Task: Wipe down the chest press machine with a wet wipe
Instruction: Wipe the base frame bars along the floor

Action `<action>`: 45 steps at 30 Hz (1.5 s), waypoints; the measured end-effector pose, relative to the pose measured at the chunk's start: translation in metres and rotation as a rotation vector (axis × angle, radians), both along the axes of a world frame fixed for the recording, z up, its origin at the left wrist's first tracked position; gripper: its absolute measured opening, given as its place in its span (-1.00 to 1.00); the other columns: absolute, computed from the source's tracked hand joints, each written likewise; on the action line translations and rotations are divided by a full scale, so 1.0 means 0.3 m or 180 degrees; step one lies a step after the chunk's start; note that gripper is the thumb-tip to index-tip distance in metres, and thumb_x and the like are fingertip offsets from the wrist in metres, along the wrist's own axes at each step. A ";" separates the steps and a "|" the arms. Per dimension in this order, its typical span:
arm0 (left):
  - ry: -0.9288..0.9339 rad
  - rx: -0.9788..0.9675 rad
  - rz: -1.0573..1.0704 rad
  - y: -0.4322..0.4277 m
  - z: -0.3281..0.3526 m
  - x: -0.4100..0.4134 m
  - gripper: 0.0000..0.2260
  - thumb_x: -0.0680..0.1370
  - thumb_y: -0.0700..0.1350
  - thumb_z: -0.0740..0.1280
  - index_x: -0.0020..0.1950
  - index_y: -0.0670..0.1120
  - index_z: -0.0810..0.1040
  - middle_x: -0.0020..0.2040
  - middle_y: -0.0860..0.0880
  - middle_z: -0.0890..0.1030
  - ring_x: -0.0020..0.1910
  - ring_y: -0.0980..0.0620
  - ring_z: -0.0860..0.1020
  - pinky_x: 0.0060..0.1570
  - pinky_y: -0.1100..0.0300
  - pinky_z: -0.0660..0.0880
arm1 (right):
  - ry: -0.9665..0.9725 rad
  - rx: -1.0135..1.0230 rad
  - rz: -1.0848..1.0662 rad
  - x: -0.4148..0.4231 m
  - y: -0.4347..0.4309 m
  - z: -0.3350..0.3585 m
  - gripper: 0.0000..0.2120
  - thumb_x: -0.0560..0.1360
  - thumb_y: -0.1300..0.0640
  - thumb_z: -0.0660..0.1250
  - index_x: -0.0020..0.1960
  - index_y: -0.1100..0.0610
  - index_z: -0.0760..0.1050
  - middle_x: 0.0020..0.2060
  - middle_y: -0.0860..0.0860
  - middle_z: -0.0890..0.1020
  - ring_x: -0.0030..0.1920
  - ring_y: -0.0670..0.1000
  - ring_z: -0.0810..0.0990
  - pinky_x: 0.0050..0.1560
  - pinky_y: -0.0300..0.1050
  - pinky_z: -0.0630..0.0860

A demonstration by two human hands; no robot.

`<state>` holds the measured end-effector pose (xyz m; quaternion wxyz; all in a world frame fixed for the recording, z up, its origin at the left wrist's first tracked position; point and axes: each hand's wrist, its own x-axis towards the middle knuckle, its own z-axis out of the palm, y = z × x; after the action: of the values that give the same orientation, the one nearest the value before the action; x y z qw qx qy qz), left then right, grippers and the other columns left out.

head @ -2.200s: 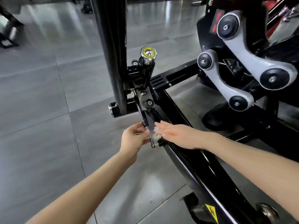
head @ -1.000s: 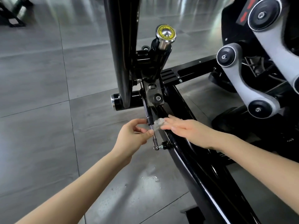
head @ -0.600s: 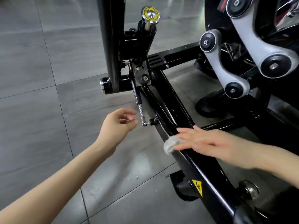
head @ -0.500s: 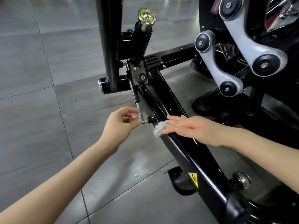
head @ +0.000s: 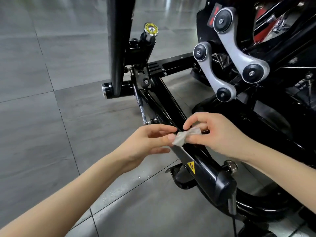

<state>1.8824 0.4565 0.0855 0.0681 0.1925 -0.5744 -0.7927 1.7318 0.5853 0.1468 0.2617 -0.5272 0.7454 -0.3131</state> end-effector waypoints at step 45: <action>0.0336 -0.2211 0.2108 0.152 -0.230 -0.129 -0.85 0.53 -0.23 0.32 -0.16 -0.26 0.63 -0.32 0.19 0.27 -0.27 0.31 0.36 -0.26 0.53 0.25 | -0.1157 0.0425 -0.1437 -0.023 -0.017 -0.116 -0.65 0.62 -0.11 0.00 0.16 -0.05 0.50 0.13 -0.06 0.62 0.15 -0.13 0.58 0.21 -0.11 0.47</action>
<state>1.8438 0.5021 0.0165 0.4063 0.2905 -0.7087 -0.4983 1.7248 0.5801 0.1120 0.3487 -0.2650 0.8037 -0.4029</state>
